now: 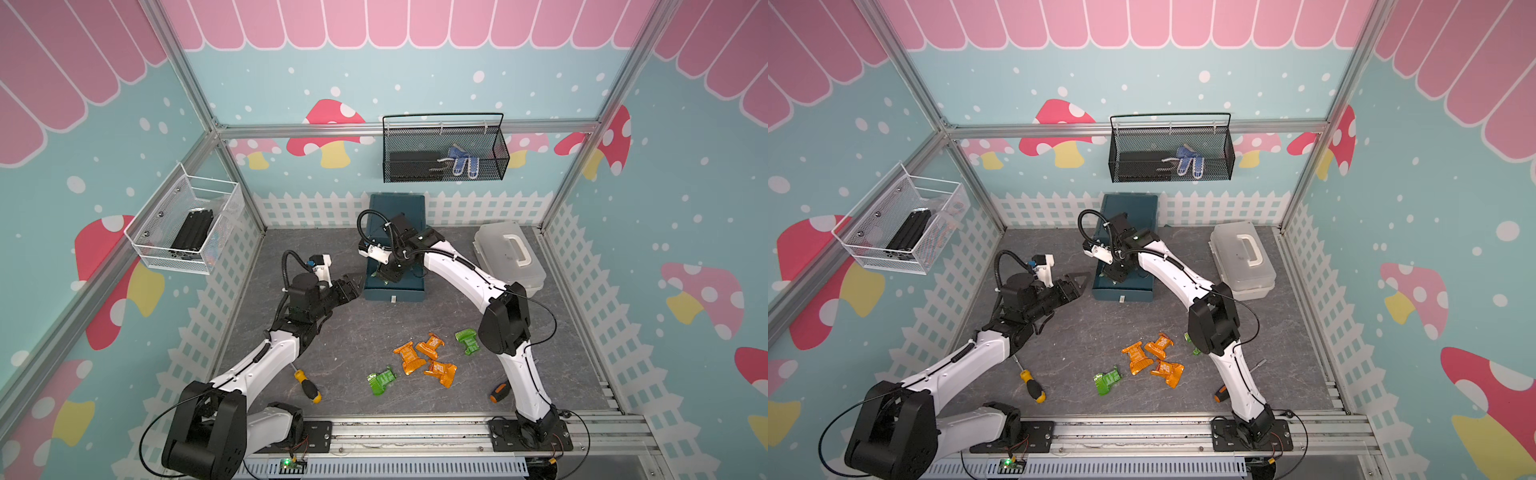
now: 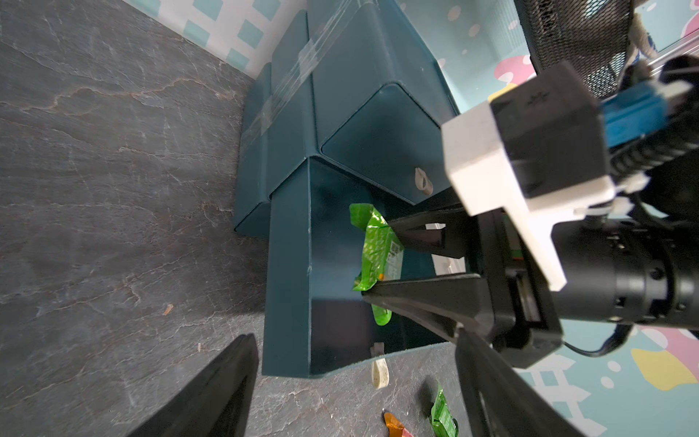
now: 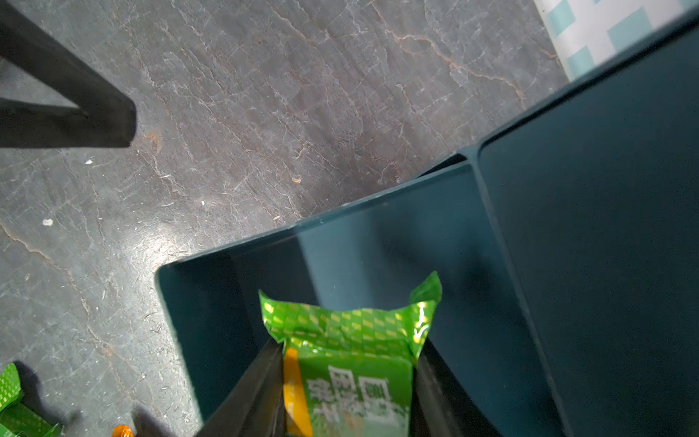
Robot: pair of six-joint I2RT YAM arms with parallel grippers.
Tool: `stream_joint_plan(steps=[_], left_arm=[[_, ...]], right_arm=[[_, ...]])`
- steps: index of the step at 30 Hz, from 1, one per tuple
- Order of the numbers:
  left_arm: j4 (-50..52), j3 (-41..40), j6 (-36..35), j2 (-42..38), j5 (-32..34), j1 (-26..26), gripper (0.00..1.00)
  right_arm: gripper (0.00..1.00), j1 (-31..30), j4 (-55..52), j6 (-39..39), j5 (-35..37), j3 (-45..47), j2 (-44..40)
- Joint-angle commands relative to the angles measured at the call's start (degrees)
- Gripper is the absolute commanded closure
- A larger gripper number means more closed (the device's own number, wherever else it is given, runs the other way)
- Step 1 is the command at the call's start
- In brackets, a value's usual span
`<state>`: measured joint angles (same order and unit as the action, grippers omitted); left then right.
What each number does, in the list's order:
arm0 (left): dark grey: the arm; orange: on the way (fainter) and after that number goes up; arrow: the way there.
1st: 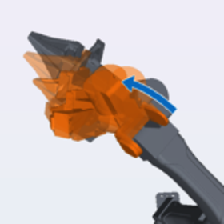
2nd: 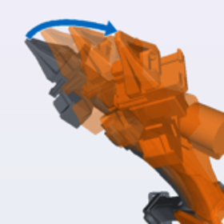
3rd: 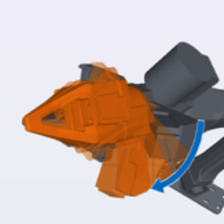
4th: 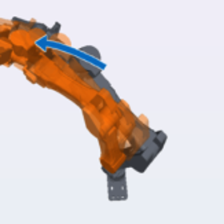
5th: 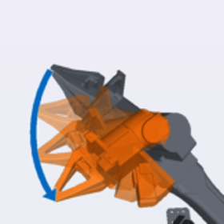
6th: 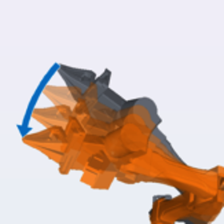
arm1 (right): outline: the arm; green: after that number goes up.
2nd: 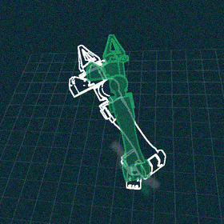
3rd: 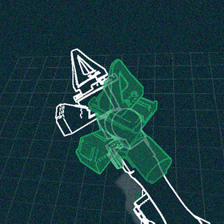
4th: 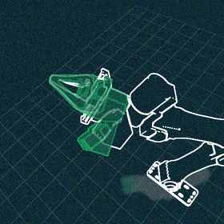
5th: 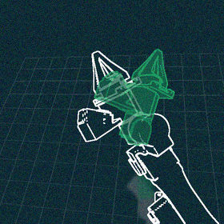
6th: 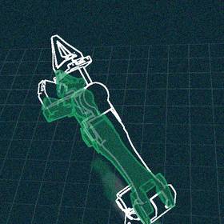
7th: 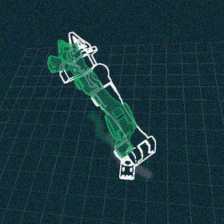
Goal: Place the cookies into the drawer by color
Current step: Place the cookie in the drawer.
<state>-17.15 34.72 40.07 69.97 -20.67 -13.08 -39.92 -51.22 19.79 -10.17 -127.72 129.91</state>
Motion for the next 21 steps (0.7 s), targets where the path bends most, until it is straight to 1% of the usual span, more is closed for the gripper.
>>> stream_joint_plan(steps=[1, 6, 11, 16, 21], left_arm=[[-3.3, 0.4, -0.8, 1.3, -1.4, 0.4, 0.16], [-5.4, -0.1, -0.3, 2.9, -2.2, 0.4, 0.17], [-5.8, -0.2, -0.3, 3.6, -2.8, 0.4, 0.16], [-6.1, -0.6, -0.3, 3.4, -2.9, 0.4, 0.16], [-6.1, -0.8, -0.3, 3.3, -2.5, 0.4, 0.15]], right_arm=[[0.52, -0.5, -1.4, 3.2, -1.9, -2.4, 2.3], [0.52, -0.5, -2.4, 4.0, -1.9, -5.0, 5.7], [0.5, -0.6, -2.6, 4.5, -1.1, -5.2, 7.2], [0.46, -0.5, -2.6, 4.9, -1.2, -5.2, 7.9], [0.41, -0.5, -2.6, 5.2, -1.8, -5.3, 6.8]])
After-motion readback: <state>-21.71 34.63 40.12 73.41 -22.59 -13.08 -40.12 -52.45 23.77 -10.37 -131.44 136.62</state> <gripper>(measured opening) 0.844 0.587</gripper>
